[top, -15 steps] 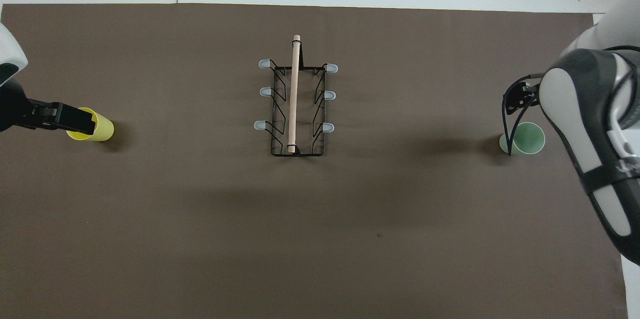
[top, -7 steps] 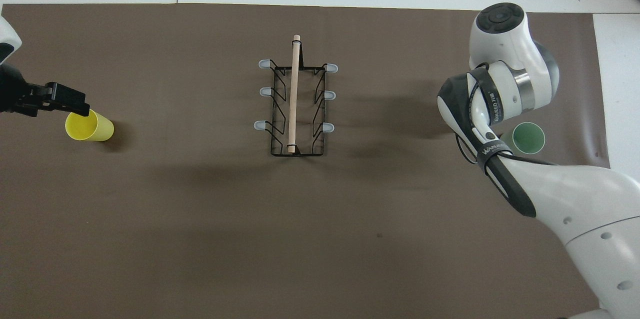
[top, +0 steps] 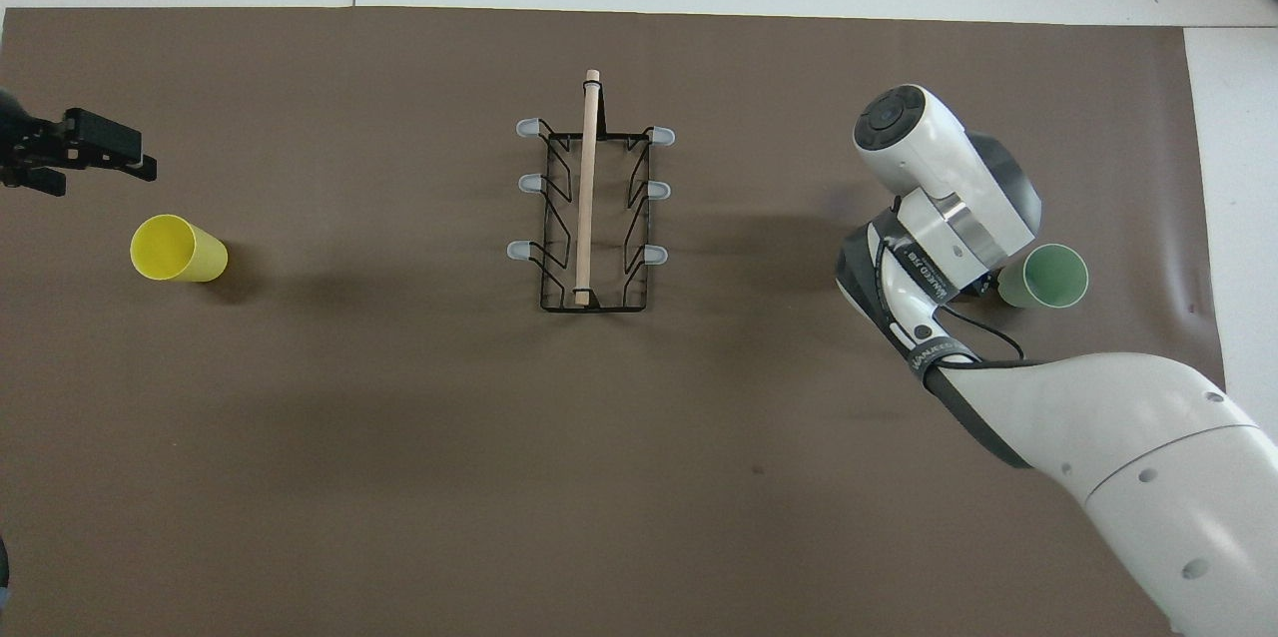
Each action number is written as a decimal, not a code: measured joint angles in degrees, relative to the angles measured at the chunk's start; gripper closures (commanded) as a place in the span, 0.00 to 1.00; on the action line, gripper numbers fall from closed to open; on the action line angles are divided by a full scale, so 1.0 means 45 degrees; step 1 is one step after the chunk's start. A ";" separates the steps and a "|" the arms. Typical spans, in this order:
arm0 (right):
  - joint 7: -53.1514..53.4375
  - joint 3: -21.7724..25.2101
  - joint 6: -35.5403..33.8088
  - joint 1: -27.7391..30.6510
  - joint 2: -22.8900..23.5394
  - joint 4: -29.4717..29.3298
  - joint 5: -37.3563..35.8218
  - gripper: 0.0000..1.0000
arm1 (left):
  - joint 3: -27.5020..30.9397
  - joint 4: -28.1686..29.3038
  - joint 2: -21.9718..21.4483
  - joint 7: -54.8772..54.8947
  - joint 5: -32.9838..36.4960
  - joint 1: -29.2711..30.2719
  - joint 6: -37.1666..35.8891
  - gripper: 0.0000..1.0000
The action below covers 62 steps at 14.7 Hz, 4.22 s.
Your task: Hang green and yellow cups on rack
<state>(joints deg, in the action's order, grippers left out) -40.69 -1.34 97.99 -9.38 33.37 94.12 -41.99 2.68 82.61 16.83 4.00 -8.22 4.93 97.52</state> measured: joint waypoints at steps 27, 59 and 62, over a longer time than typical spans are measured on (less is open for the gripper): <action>0.0699 -0.0071 0.0848 0.0318 -0.1678 0.1397 -0.0751 1.00 | 0.0956 0.1397 0.3429 -1.1498 -0.3997 0.2665 0.2184 0.00; -1.1820 -0.0249 1.4415 -0.3213 -0.6393 0.4223 3.2691 1.00 | 0.0897 0.6163 0.1331 -1.1596 -1.1096 0.2212 0.4427 1.00; -1.6340 -0.0256 1.4430 -0.3612 -0.6410 0.4322 3.7369 1.00 | 0.0899 0.5823 0.0791 -1.1679 -1.1095 0.1733 0.4426 1.00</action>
<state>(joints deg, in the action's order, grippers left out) -114.22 -2.49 162.92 -25.63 4.52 113.56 126.17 6.73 108.81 20.39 -48.56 -58.14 12.73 117.44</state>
